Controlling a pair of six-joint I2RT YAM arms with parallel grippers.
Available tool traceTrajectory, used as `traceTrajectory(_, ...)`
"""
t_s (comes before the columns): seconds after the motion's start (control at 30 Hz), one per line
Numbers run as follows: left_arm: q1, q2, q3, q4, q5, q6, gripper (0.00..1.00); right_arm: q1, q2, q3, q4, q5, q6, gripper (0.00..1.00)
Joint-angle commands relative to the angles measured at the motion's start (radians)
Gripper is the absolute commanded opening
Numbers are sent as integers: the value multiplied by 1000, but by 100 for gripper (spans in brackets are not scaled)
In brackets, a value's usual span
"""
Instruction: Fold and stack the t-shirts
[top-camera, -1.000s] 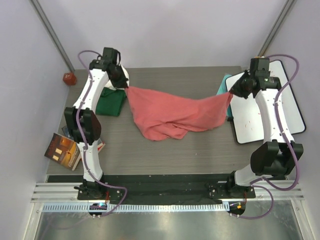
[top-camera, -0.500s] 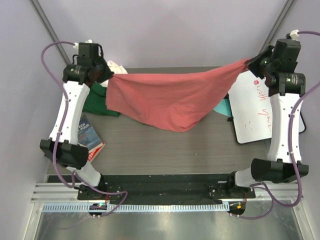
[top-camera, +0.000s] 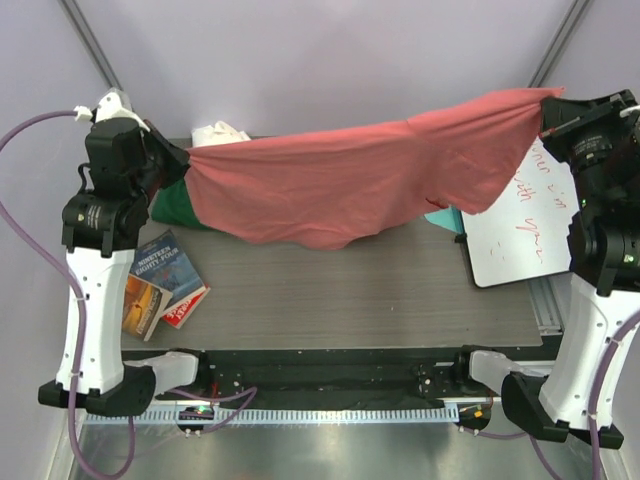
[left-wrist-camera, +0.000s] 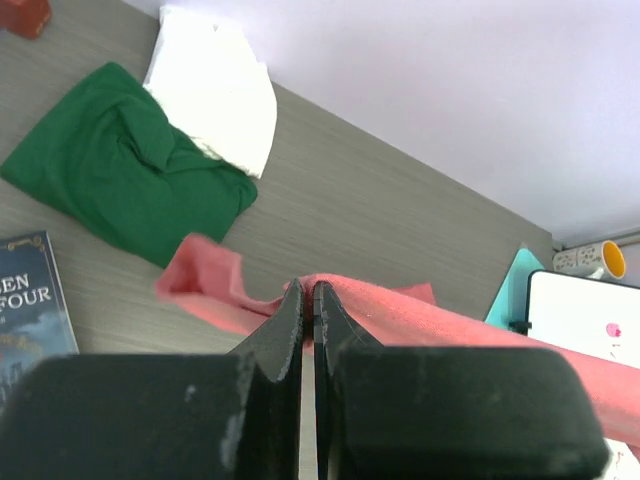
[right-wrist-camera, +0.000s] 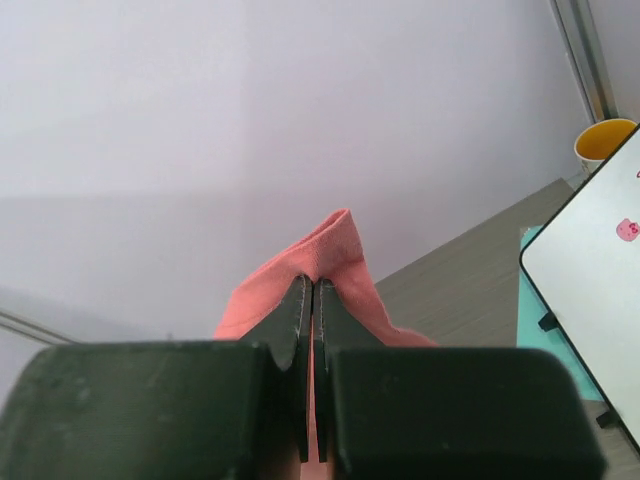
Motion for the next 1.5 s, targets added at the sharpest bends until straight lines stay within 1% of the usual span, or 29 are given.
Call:
traceTrajectory(0.0,8,26,-107,-19,9,-37,0,-4,-3,-58,-10,2,45,1)
traceTrajectory(0.07,7,64,-145,-81,49,-45,0,-4,-32,-148,-29,-20,74,1)
traceTrajectory(0.1,8,76,-191,-100,62,-43,0,-5,-41,-177,-39,-67,79,1)
traceTrajectory(0.13,8,93,-210,-123,77,-40,0,-5,-56,-225,-55,-76,86,1)
traceTrajectory(0.17,8,112,-228,-172,103,-37,0,-5,-61,-251,-84,-87,109,1)
traceTrajectory(0.27,8,170,-309,-232,157,-17,0,-4,-73,-329,-163,-110,138,1)
traceTrajectory(0.4,8,222,-404,-278,163,-6,0,-5,-81,-447,-222,-167,197,1)
traceTrajectory(0.53,8,316,-431,-342,222,40,0,-5,-60,-527,-285,-205,203,1)
traceTrajectory(0.63,8,360,-461,-350,267,80,0,-5,-44,-561,-306,-205,192,1)
traceTrajectory(0.73,7,395,-446,-329,264,87,0,-4,2,-566,-296,-208,171,1)
traceTrajectory(0.77,8,426,-411,-320,263,86,0,-5,28,-558,-288,-204,163,1)
traceTrajectory(0.83,8,458,-347,-300,250,81,0,-5,90,-520,-233,-194,133,1)
traceTrajectory(0.9,10,520,-206,-292,220,68,0,-5,133,-456,-193,-188,122,1)
traceTrajectory(0.93,13,549,-143,-297,177,64,0,-7,187,-429,-156,-193,119,1)
traceTrajectory(0.97,14,601,-9,-300,149,60,0,-8,212,-400,-144,-199,114,1)
traceTrajectory(1.03,34,667,144,-319,131,38,0,-16,302,-298,-129,-234,113,1)
traceTrajectory(1.07,42,699,304,-333,106,25,0,-19,336,-256,-128,-248,103,1)
traceTrajectory(1.1,53,760,375,-355,105,-17,0,-23,362,-166,-130,-260,100,1)
traceTrajectory(1.13,80,779,434,-361,105,-46,0,-28,386,-117,-133,-285,99,1)
traceTrajectory(1.17,92,793,519,-363,140,-67,0,-42,431,-68,-136,-299,102,1)
traceTrajectory(1.2,99,784,542,-332,158,-75,0,-46,446,35,-136,-314,105,1)
traceTrajectory(1.23,100,765,557,-317,164,-80,0,-53,463,87,-136,-338,105,1)
traceTrajectory(1.27,100,741,556,-300,169,-83,0,-56,485,136,-138,-346,103,1)
traceTrajectory(1.3,100,716,539,-281,193,-86,0,-57,492,228,-136,-360,106,1)
traceTrajectory(1.33,100,643,514,-234,221,-91,0,-59,499,270,-130,-371,108,1)
traceTrajectory(1.37,99,603,443,-200,241,-100,0,-59,499,302,-119,-395,111,1)
traceTrajectory(1.4,93,550,393,-113,270,-103,0,-57,488,337,-104,-411,119,1)
traceTrajectory(1.43,91,462,296,-70,298,-104,0,-57,477,335,-60,-424,125,1)
traceTrajectory(1.47,89,419,258,-36,318,-109,0,-57,459,327,-46,-446,126,1)
